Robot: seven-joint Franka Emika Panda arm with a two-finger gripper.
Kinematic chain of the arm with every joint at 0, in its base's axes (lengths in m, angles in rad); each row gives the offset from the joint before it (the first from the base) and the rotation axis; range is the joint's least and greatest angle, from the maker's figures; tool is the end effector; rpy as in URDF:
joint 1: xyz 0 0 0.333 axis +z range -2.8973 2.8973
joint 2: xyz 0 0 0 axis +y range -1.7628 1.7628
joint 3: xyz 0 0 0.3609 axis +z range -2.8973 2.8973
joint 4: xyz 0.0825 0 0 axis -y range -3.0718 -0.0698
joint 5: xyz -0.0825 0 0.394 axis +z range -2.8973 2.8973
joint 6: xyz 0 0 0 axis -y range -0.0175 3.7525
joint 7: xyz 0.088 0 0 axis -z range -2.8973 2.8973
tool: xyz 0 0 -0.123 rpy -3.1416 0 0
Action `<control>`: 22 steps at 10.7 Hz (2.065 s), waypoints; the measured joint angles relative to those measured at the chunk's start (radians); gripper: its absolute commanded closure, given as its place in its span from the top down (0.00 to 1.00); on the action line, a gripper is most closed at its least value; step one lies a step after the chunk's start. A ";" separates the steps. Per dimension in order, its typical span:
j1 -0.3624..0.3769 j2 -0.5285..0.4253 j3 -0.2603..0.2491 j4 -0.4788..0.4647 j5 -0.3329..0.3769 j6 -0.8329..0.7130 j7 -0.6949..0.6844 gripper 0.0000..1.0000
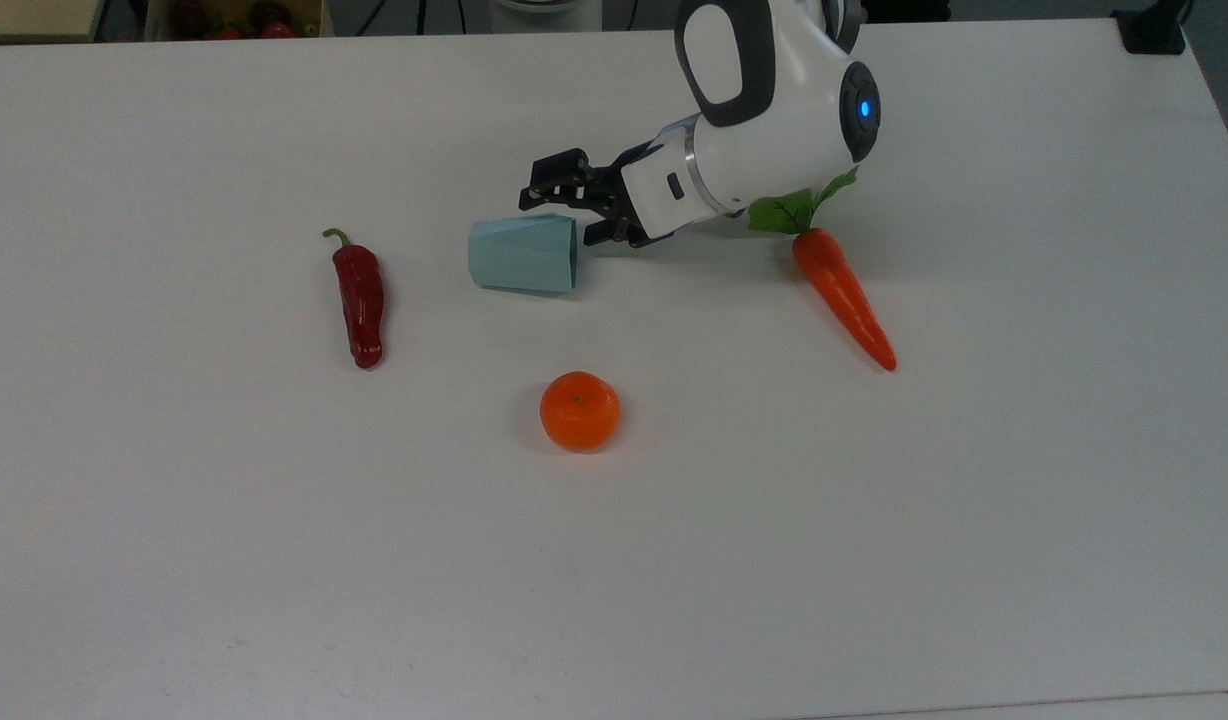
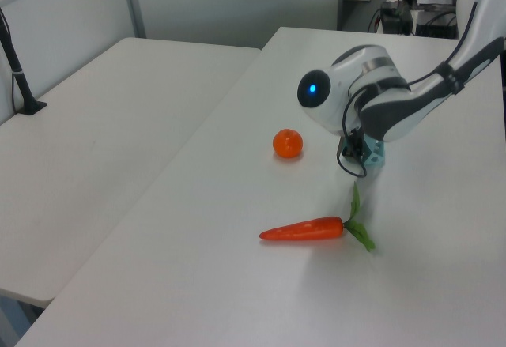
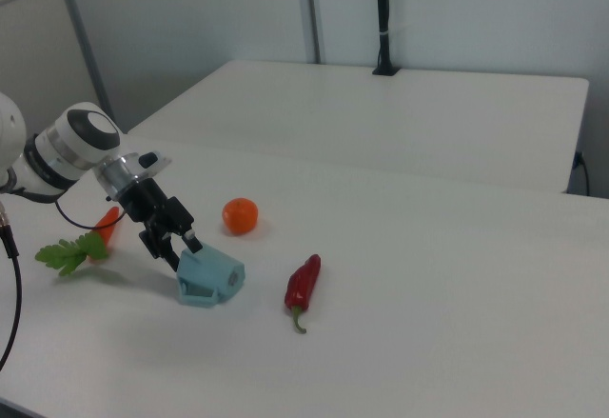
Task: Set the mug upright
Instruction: 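Grasp the blue mug's rim and begin rotating it upward, then rotate the mug upright and set its base on the table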
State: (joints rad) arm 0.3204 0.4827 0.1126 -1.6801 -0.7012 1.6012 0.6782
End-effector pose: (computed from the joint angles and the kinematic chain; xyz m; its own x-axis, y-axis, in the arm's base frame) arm 0.6145 0.1895 0.3332 0.9927 -0.0594 -0.1052 0.0351 -0.6917 0.7214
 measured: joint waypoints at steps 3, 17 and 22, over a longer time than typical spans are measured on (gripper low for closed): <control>-0.002 0.041 -0.004 0.001 -0.094 -0.039 0.022 0.51; -0.083 -0.032 -0.013 0.136 0.114 -0.003 -0.159 0.07; -0.190 -0.038 -0.013 0.134 0.545 0.262 -0.575 0.08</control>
State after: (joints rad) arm 0.1300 0.4451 0.0994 -1.5461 -0.1566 1.8634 0.1028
